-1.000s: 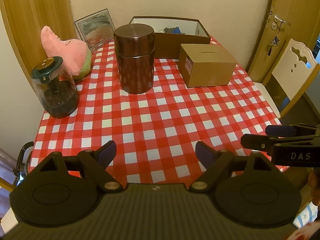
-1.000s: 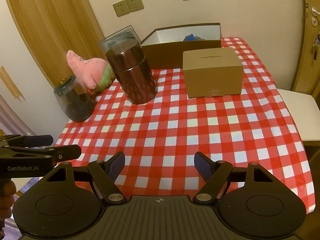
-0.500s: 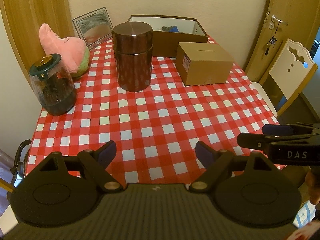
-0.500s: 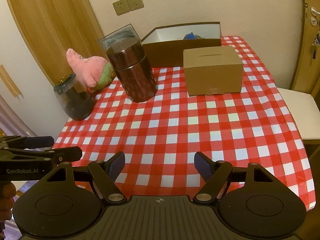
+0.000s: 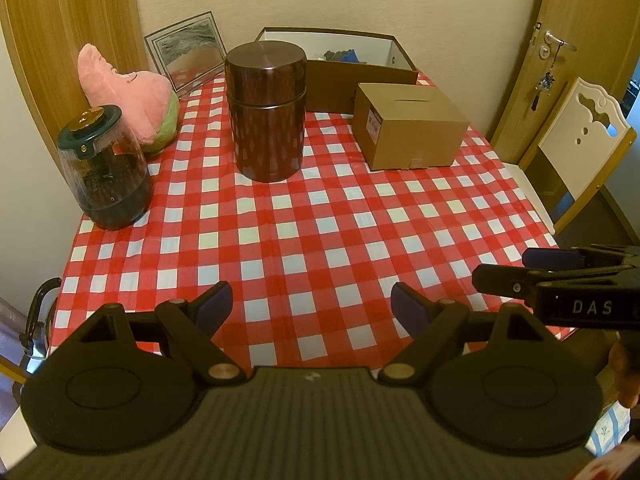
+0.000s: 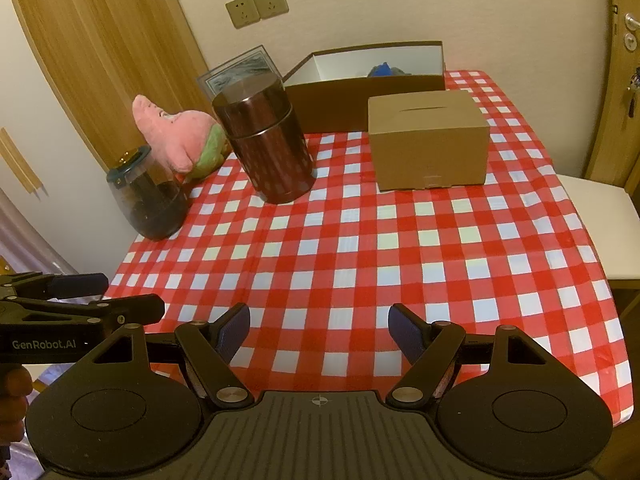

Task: Organize soft objects

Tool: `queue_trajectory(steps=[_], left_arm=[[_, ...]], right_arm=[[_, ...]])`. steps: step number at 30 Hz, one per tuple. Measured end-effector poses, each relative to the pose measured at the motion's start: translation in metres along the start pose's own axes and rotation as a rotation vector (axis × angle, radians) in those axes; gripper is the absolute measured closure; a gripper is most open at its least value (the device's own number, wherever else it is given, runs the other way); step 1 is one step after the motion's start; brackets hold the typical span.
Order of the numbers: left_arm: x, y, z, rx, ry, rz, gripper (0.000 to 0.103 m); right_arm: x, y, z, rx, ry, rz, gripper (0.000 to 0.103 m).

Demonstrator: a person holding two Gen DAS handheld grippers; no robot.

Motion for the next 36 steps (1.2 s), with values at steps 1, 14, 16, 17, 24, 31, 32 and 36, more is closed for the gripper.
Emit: queue_trajectory(steps=[1, 14, 16, 17, 24, 31, 32, 36], left_arm=[[0.0002, 0.0001, -0.0005, 0.0, 0.001, 0.0, 0.018], [0.0014, -0.0008, -0.0009, 0.0, 0.002, 0.001, 0.018], [0.0015, -0.0006, -0.001, 0.0, 0.002, 0.001, 0.018], [0.0018, -0.0007, -0.0009, 0.0, 0.002, 0.002, 0.018], [0.002, -0.0002, -0.0014, -0.001, 0.002, 0.0, 0.018], [0.0022, -0.0003, -0.0014, 0.0, 0.002, 0.001, 0.018], [0.0022, -0.0002, -0.0013, 0.0, 0.002, 0.001, 0.018], [0.0024, -0.0001, -0.0008, 0.0, 0.001, 0.001, 0.018]], right_arm=[[0.0001, -0.0002, -0.0001, 0.0, 0.0, 0.0, 0.027], [0.0012, -0.0004, -0.0009, 0.0, 0.0, 0.0, 0.027], [0.0011, -0.0001, -0.001, -0.001, -0.001, 0.0, 0.027], [0.0011, -0.0001, -0.0009, -0.001, -0.001, 0.0, 0.027], [0.0014, 0.0, -0.0009, -0.001, -0.001, -0.001, 0.027], [0.0016, -0.0002, -0.0009, 0.0, -0.003, 0.0, 0.027], [0.0016, -0.0003, -0.0009, 0.0, -0.002, -0.001, 0.027], [0.0016, -0.0003, -0.0007, 0.001, -0.003, 0.0, 0.027]])
Point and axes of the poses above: each gripper's, at about its wrist camera, not at the fingertips, and x roughly the way its jaws point, y to its right, z to its underside, the point moved 3 cm from there along x, roughly the way its jaws point, and after that the axes turned 6 degrees about -x, right-handed, at the moved point
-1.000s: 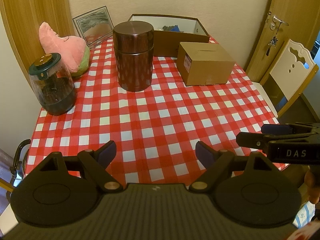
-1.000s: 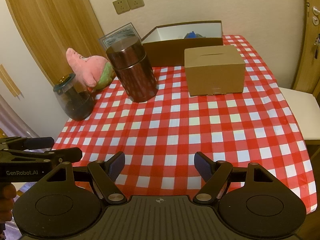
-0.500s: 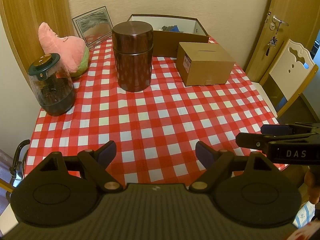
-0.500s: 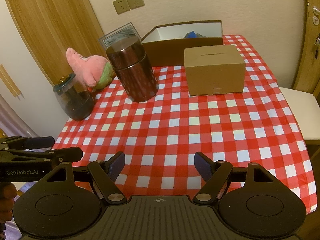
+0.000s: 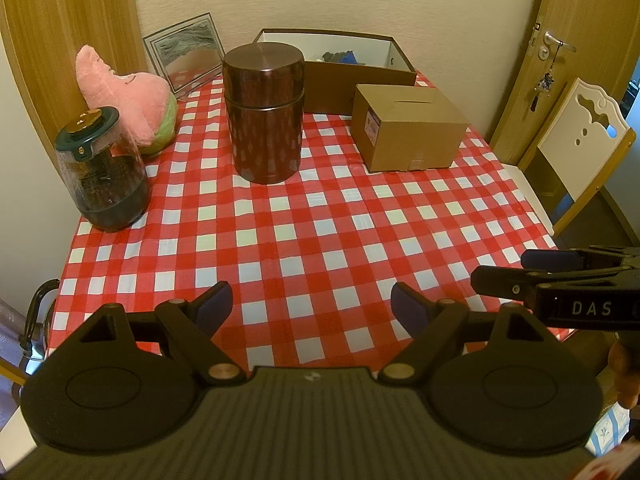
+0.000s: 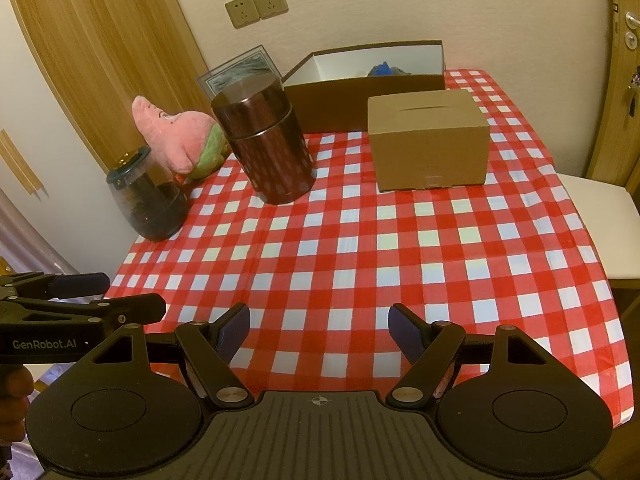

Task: Organize soft objects

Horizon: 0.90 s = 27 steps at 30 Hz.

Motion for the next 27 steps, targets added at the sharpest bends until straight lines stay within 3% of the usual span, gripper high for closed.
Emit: queue_trajectory(steps=[27], left_arm=[[0.0015, 0.0009, -0.0005, -0.002, 0.001, -0.001, 0.018]], right_arm=[[0.0004, 0.0013, -0.0006, 0.0, -0.001, -0.002, 0.027]])
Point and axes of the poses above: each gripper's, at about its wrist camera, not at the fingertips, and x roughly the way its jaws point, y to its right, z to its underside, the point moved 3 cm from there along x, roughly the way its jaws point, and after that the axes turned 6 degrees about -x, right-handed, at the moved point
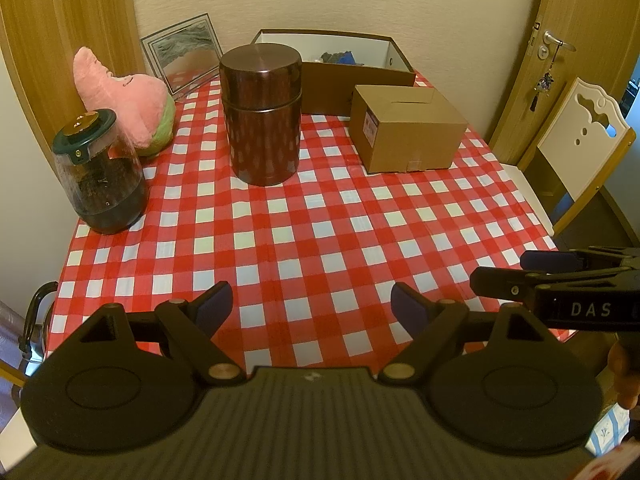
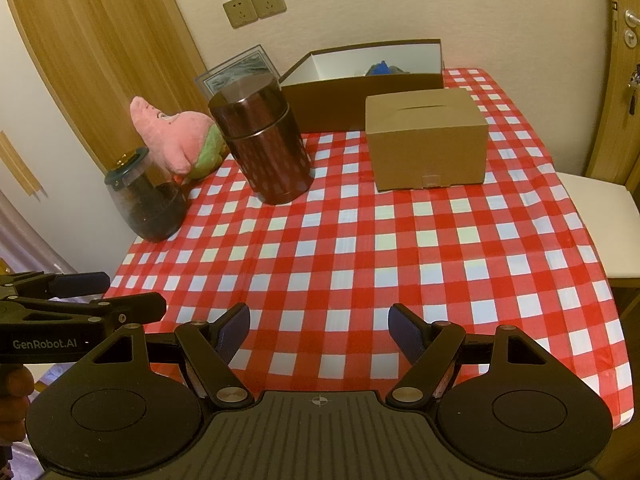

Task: Organize soft objects

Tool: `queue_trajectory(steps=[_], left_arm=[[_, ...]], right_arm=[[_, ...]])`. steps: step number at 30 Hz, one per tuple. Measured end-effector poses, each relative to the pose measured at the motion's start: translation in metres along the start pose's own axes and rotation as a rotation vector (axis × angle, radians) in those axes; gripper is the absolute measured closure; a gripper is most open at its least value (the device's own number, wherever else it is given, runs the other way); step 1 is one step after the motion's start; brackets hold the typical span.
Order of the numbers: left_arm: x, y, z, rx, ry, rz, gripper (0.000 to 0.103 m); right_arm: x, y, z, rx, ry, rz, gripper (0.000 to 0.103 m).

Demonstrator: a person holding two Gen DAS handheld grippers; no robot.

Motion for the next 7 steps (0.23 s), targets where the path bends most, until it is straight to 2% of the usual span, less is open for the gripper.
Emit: queue_trajectory(steps=[7], left_arm=[[0.0028, 0.0006, -0.0047, 0.002, 0.003, -0.002, 0.018]], right_arm=[[0.0019, 0.0006, -0.0005, 0.0, 0.0, 0.0, 0.027]])
Point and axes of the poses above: each gripper's, at about its wrist camera, not at the fingertips, and x roughly the way its jaws point, y to its right, z to its underside, the point moved 3 cm from there along x, roughly the way its jaws point, and after that the axes turned 6 degrees about -x, right-handed, at the moved point
